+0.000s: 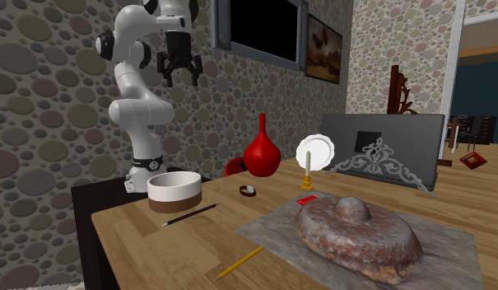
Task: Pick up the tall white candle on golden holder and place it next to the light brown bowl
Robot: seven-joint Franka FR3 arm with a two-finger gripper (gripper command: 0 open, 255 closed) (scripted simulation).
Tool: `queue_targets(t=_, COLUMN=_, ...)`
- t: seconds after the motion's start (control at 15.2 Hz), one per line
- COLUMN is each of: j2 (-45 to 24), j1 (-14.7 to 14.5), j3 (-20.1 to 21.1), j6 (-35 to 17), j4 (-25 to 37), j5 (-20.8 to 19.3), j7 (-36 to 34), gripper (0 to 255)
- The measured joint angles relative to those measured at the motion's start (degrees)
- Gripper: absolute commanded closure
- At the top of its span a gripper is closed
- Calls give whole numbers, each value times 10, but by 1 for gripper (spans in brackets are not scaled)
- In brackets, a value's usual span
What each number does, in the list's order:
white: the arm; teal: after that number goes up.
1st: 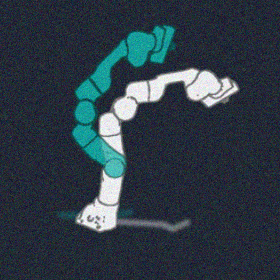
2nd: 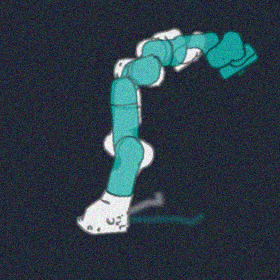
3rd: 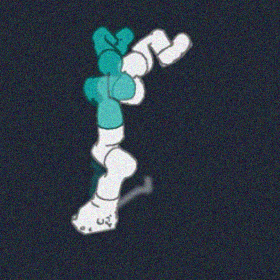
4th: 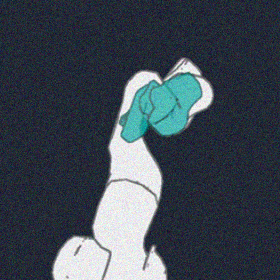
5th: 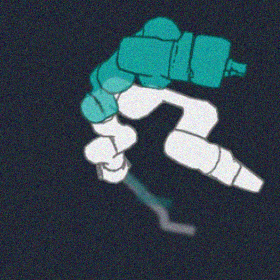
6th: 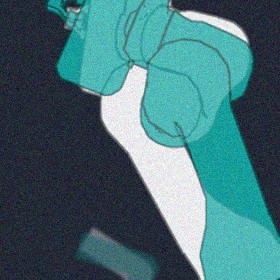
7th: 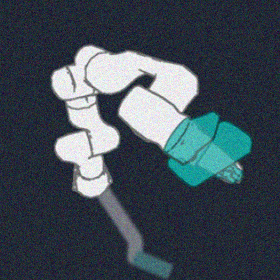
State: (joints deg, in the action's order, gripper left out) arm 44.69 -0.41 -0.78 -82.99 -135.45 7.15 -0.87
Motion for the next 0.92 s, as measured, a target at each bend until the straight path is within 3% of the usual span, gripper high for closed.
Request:
queue_targets(t=0.2, j2=-14, j1=-5, j3=10, j6=-18, j4=-1, j5=6, j7=-4, gripper=0)
queue_targets(t=0.92, j2=-181, j1=-46, j3=100, j6=-187, j4=28, j5=35, j7=-43, gripper=0)
